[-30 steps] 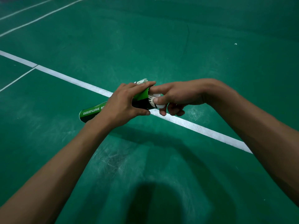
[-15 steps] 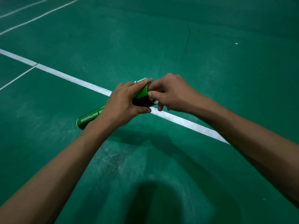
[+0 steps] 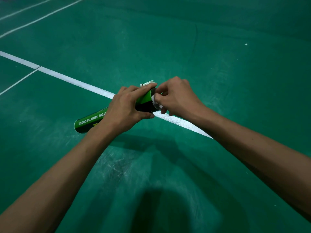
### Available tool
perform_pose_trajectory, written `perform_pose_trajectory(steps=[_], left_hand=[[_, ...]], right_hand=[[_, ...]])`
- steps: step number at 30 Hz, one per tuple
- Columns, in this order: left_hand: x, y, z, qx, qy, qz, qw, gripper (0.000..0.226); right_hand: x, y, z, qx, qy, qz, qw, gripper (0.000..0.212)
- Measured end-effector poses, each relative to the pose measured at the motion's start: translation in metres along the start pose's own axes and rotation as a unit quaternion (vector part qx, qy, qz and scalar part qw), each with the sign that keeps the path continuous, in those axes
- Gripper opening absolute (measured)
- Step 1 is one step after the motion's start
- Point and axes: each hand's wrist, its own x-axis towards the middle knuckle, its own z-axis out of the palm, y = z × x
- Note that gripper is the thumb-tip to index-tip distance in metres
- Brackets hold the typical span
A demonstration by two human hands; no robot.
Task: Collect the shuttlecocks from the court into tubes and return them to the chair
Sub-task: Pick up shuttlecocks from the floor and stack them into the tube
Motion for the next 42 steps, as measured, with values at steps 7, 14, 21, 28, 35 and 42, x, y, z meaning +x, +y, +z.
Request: perform_pose_trajectory(steps=[7,14,21,28,35,42], left_hand=[[-0.001,0.005,-0.002,-0.033,0.011,-0.005,0.999,0.094],[0.009,0.019,-0.010,-0.034,0.024,0.016,0.999,0.095],[0.010,0.024,-0.017,-0.028,0.061,0.015,0.998,0.093],[0.026,0.020,-0.028,-0.047,0.083,0.003,0.995,0.094],[0.003,0.001,-0.009,-0.028,0.043,-0.003,0.999,0.094],[-0.007,-0.004,0.002,-0.032,0.020,-0.006,0.999,0.095]], right_hand=[[0.001,-0.003,-0.007,0.002,-0.050,0.005,0.999,0.010],[0.008,-0.017,-0.032,0.032,-0.022,0.015,0.999,0.012],[0.010,-0.022,-0.026,0.071,0.002,0.022,0.997,0.020],[0.011,-0.012,-0.032,0.247,0.057,0.063,0.965,0.015],[0.019,-0.007,-0.041,0.127,-0.033,0.060,0.990,0.012],[0.012,-0.002,-0.001,0.128,-0.034,0.088,0.987,0.004]])
